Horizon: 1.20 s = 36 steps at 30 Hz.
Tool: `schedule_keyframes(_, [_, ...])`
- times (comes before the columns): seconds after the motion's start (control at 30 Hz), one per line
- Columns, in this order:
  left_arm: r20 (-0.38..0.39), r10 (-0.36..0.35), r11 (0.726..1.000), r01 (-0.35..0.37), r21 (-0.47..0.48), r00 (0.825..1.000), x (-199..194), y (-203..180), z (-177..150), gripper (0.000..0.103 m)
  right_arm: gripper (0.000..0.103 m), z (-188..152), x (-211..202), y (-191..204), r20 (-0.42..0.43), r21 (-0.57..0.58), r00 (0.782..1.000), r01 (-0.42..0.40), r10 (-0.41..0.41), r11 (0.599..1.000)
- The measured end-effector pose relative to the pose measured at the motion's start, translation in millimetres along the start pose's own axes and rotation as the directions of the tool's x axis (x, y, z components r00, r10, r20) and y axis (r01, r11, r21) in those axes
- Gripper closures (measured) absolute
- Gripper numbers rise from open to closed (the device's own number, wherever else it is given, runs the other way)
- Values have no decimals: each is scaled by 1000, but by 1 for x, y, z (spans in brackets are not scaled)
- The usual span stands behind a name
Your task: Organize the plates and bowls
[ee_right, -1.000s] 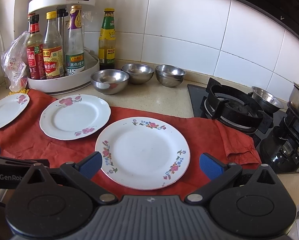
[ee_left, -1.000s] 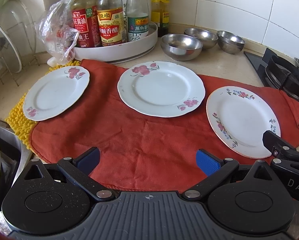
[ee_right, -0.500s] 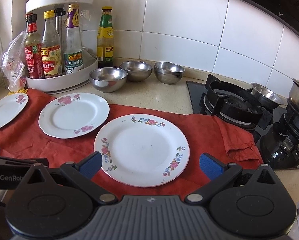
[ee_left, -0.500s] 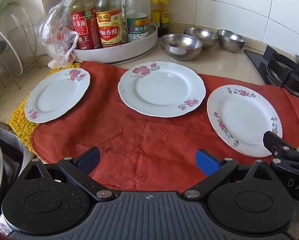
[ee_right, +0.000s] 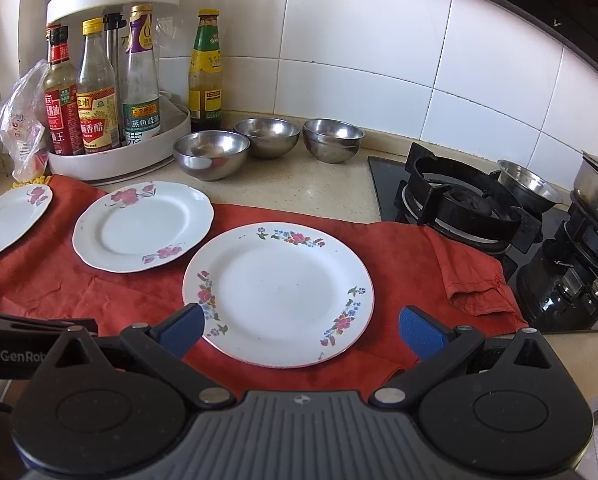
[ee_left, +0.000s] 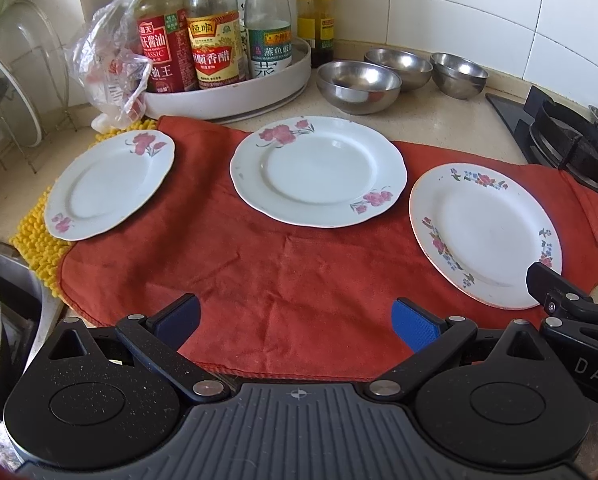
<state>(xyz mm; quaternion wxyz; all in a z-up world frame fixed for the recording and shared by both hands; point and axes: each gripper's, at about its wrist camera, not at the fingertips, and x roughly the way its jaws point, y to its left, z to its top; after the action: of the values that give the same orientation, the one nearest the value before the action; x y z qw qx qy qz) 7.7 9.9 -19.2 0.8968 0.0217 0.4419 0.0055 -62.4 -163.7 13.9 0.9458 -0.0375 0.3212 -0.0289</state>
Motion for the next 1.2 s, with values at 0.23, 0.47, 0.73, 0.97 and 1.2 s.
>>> schedule_keyframes(0.23, [-31,-12,1000,12,-8,999,6,-1,-1,1,0,-2,3,-2,-19,4,1000,4,-4,1000])
schedule_keyframes(0.47, [-56,-28,1000,28,-1,998,12,-7,0,1,0,-2,7,-8,-44,8,999,21,-21,1000])
schedule_keyframes(0.73, [-70,-30,1000,29,-8,997,21,-19,8,1,0,4,23,-19,-61,5,998,4,-4,1000])
schedule_keyframes(0.97, [-72,-81,997,82,11,994,31,-30,12,0,0,10,39,-38,-75,9,997,6,-6,1000])
schedule_keyframes(1.2, [-64,-197,980,198,9,978,41,-40,16,0,0,21,61,-67,-77,19,997,-14,16,1000])
